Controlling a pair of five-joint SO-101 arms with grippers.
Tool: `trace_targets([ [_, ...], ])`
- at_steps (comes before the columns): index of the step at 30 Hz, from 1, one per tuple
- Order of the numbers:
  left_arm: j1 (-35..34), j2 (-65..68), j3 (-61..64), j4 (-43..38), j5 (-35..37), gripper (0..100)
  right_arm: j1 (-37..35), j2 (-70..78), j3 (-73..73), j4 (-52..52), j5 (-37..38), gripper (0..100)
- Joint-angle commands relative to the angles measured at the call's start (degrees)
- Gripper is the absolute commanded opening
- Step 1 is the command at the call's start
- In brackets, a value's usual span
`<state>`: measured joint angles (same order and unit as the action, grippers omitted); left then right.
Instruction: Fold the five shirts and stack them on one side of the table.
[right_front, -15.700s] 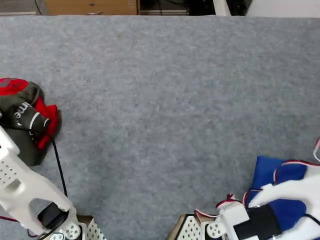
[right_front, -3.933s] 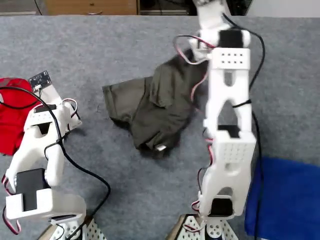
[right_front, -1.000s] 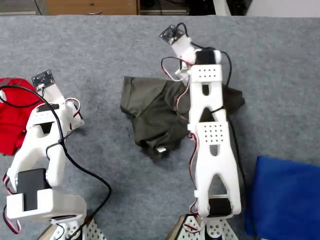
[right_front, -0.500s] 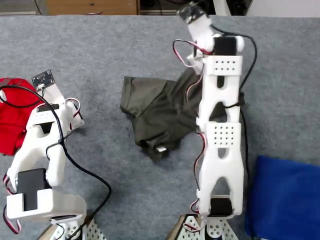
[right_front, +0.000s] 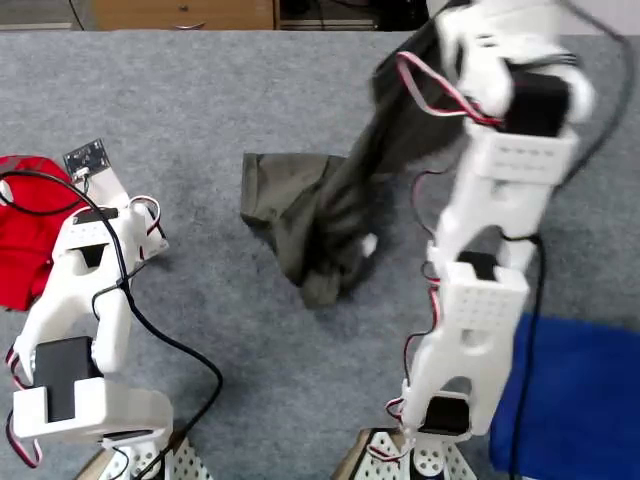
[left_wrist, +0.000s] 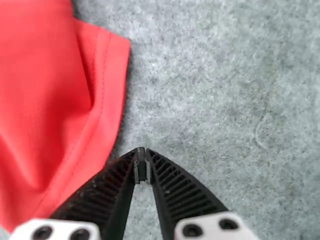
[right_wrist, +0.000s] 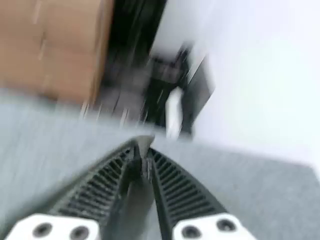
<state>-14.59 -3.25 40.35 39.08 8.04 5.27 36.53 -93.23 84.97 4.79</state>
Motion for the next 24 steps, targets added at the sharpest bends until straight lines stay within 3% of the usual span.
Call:
trace_targets([
  [1, 1.67, -2.42, -1.32, -0.44, 0.18, 2, 4.7, -1.1, 0.04, -2.73, -4.22, 0.5],
  [5, 7.21, -2.42, -1.93, 1.76, 0.0, 2, 7.52, 7.96, 3.82, -3.87, -5.01, 0.5],
  [16, 39.56, -13.41, -10.9, 17.32, -0.44, 2, 14.9, 40.66, -2.68, -17.05, -10.29, 0.5],
  [20, 49.58, -15.6, -11.34, 18.9, -4.66, 2, 15.25, 43.65, -2.33, -22.42, -10.29, 0.5],
  [24, 55.38, -13.58, -10.81, 17.05, -6.07, 2, 15.34, 43.74, -1.89, -22.77, -10.29, 0.5],
])
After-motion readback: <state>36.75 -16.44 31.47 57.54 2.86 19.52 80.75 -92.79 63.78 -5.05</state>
